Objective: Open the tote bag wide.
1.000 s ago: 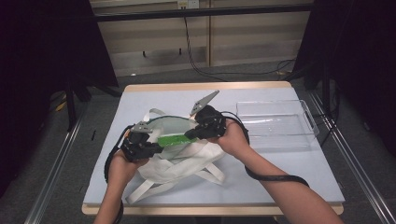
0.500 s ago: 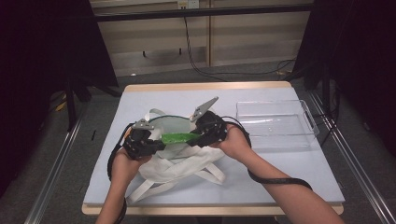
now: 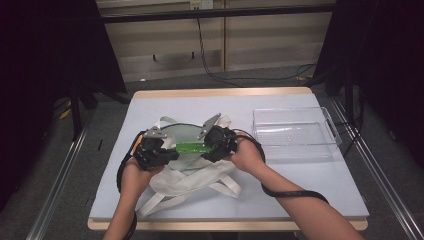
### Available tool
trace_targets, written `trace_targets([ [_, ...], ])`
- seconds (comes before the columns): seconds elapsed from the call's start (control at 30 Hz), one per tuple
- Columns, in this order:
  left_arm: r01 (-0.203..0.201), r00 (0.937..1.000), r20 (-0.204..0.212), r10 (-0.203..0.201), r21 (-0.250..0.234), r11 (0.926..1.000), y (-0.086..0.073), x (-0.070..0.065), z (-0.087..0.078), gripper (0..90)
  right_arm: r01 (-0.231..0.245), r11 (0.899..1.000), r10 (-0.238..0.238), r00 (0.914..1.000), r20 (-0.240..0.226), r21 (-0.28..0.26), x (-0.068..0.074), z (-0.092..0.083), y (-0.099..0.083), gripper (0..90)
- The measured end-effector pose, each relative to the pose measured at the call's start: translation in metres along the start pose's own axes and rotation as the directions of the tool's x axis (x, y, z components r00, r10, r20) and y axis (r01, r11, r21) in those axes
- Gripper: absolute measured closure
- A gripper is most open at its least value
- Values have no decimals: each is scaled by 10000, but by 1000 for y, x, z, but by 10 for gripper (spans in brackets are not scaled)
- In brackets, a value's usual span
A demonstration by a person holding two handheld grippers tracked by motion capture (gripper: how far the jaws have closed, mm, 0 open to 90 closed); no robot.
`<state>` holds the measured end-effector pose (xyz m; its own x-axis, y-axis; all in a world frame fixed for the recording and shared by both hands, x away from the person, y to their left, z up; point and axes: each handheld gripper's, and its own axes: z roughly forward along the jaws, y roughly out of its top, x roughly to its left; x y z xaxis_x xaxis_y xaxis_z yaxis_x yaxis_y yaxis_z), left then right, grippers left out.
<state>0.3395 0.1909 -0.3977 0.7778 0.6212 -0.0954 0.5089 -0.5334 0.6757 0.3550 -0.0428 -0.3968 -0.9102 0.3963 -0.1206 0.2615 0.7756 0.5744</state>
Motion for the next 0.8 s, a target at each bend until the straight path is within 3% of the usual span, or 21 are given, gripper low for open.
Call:
trace_targets([
  [0.03, -49, 10000, 9, 49, 31, 10000, 0, 0, 0, 814, 125, 9999, -125, 9999, 98, 15, -1, 1, -1, 580],
  [0.2, 44, 9999, 97, -43, -94, 9999, 0, 0, 0, 802, -339, 9994, 339, 9994, 14, -34, -6, 2, -4, 659],
  [0.33, 53, 10000, 22, -53, -154, 9999, 1, 0, 0, 717, -347, 9994, 347, 9992, 179, -24, -9, -2, -4, 713],
  [0.5, 56, 10000, -21, -56, 142, 9999, -1, 3, -1, 656, -1106, 9937, 1104, 9938, -109, -177, -19, -8, -11, 742],
  [0.6, 207, 9996, -170, -203, 229, 9995, -1, 2, 1, 591, -1468, 9886, 1459, 9889, -266, -334, -24, -11, -15, 754],
  [0.8, 158, 9992, -379, -138, 528, 9985, 0, 1, 6, 371, -1973, 9796, 1953, 9793, -524, -367, -30, -17, -15, 768],
])
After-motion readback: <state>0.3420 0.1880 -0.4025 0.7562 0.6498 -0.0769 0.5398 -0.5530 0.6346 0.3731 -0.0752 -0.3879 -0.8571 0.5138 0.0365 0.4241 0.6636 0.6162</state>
